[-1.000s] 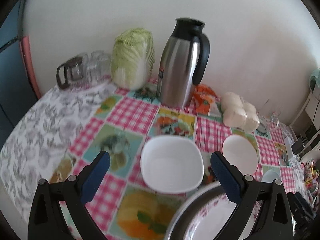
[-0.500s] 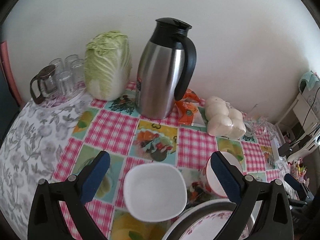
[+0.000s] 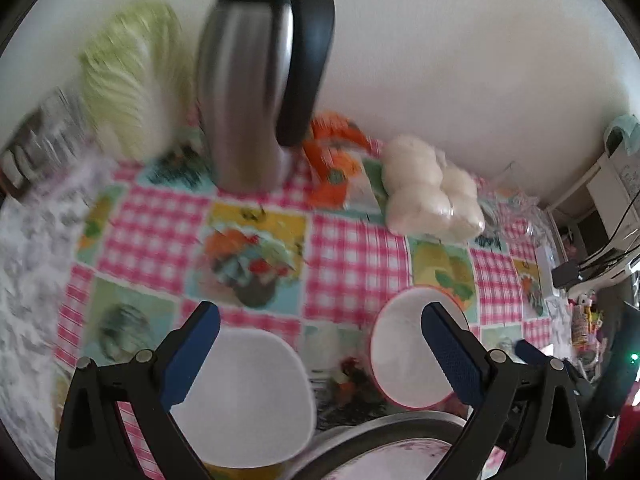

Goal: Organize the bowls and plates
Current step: 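Close both grippers on the red-rimmed bowl's rim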

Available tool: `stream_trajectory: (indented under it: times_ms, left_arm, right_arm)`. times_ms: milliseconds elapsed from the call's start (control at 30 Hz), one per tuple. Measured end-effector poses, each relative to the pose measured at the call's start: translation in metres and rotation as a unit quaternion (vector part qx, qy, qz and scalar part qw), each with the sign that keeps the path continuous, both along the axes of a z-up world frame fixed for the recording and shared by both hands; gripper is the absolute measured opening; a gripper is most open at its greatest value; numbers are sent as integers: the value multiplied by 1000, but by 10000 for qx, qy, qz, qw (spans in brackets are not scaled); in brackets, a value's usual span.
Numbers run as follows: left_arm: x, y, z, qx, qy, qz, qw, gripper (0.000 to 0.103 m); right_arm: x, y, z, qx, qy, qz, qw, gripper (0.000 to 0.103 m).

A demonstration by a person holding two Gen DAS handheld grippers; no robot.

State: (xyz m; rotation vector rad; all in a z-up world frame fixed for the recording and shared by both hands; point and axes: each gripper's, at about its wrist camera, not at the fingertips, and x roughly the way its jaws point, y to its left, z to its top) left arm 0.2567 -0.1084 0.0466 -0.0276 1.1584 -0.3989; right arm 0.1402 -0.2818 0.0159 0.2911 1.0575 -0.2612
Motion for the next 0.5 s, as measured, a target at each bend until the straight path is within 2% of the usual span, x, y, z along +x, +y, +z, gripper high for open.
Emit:
stream_trajectory:
  times_ms: [100,133,200,267,300,367,500]
  left_arm:
    - [0,-16,-16,415,89,-159,9990,100]
    - [-1,-19,-19,460,101,-182,9987,100]
    - [0,-25,-27,513,184,-170,9984,99]
    - [2,-29,-37,544,344,-196,9977,85]
    - [2,-31,-41,607,400,-217,9971,73]
    - [3,-37,-45,731,337,-304,9963,69]
    - [5,-39,-49,490,516,-341,9969,63]
  right_arm:
    - [5,-8,-14,147,170,-82,9997,81]
    - [7,-9,-17,168,224,-92,9996,79]
    - [10,-9,-24,76,337,-64,9994,67]
    - [14,-10,-28,53,428,-34,9991,58]
    - [15,-11,-31,69,482,-30,9988,51]
    - [17,-13,-35,133,532,-52,9985,48]
    - [22,-15,-40,154,585,-40,9982,34]
